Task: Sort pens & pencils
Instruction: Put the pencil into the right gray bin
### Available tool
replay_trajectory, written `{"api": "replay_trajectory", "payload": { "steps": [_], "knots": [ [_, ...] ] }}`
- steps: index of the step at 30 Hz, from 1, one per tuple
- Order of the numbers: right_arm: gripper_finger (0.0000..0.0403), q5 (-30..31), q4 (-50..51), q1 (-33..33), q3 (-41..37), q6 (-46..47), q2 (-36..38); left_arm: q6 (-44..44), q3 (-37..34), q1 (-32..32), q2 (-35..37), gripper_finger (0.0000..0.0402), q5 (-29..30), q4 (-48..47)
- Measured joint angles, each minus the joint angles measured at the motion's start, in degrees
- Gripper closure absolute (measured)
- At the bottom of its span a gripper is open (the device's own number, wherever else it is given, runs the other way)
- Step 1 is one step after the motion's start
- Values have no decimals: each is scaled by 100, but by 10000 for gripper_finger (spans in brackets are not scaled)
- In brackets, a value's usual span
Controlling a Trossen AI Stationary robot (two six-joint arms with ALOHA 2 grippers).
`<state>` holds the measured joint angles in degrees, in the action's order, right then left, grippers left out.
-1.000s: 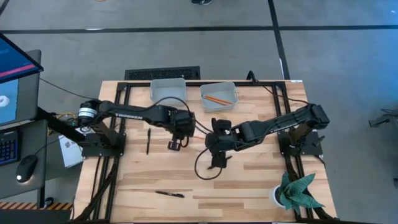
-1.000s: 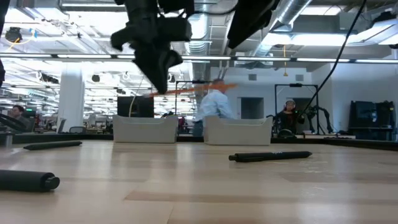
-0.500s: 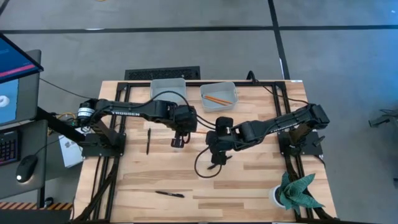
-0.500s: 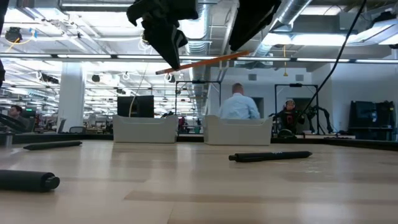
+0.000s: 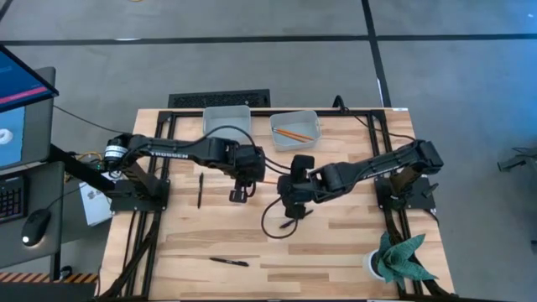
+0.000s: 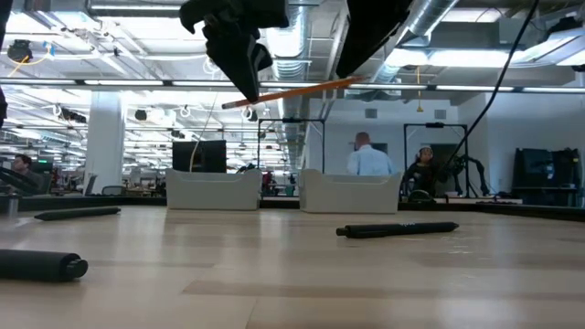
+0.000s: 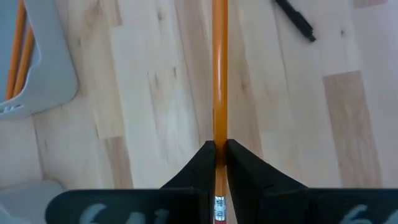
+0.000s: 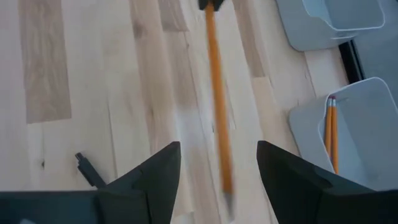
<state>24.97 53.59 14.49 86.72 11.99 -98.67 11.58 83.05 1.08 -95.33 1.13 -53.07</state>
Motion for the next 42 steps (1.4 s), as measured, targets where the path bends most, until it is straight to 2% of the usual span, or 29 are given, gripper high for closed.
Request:
{"api": "replay_trajectory", "payload": {
  "steps": [8, 22, 36, 42],
  "knots": [
    [180, -135, 31, -36, 0, 0, 2, 21, 0, -72, 0, 384, -4, 49],
    [294, -308, 38, -75, 0, 2, 2, 66, 0, -74, 0, 384, 7, 271],
    [308, -308, 36, -77, 0, 7, 2, 231, 188, -74, -2, 384, 9, 244],
    [344, -306, 38, -77, 0, 11, 4, 231, 188, -74, -2, 384, 7, 238]
  ]
}}
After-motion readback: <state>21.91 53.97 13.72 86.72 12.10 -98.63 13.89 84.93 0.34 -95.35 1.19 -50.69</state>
